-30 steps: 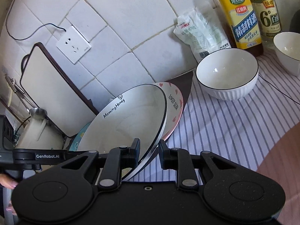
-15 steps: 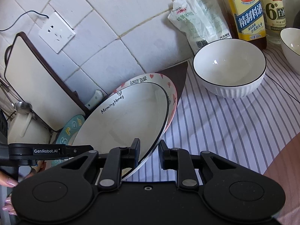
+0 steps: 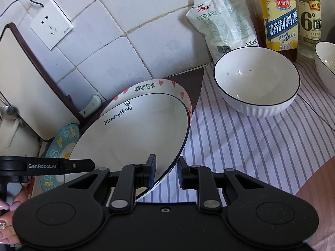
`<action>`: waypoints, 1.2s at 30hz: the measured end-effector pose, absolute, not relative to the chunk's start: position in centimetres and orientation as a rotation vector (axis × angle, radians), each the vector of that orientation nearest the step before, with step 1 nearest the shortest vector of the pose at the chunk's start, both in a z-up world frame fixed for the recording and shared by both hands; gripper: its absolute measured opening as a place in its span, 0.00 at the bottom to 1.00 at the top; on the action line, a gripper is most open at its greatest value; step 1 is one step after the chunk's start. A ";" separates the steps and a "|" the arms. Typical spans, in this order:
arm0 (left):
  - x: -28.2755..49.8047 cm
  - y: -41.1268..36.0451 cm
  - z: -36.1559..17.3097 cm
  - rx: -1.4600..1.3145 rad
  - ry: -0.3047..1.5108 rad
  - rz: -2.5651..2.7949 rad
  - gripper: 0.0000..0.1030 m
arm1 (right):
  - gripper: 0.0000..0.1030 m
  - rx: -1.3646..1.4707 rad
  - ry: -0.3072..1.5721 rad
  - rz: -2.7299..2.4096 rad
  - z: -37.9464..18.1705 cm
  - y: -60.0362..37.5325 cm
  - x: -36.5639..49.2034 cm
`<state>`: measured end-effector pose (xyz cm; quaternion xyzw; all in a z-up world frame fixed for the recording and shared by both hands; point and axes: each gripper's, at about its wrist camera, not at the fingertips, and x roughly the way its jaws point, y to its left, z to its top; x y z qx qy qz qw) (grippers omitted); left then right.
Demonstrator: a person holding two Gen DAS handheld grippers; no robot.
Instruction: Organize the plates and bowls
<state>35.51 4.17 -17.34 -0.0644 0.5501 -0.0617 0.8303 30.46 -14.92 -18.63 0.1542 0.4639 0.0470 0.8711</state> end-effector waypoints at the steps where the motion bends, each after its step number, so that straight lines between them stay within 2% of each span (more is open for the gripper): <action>1: 35.7 4.1 -17.4 -0.138 1.172 -0.125 0.27 | 0.25 0.307 0.972 0.091 -18.7 -14.7 30.6; 11: 36.9 3.8 -18.0 -0.167 1.215 -0.091 0.27 | 0.27 0.210 0.959 0.060 -19.2 -14.0 31.9; 23: 36.8 2.5 -17.5 -0.079 1.194 -0.062 0.27 | 0.29 0.108 0.931 0.036 -19.5 -13.4 32.5; 30: 35.1 2.7 -15.2 -0.089 1.174 -0.092 0.27 | 0.32 0.056 0.892 0.057 -16.2 -12.6 30.6; 36: 33.1 2.9 -12.1 -0.072 1.133 -0.122 0.32 | 0.33 0.041 0.863 0.078 -12.8 -11.9 28.4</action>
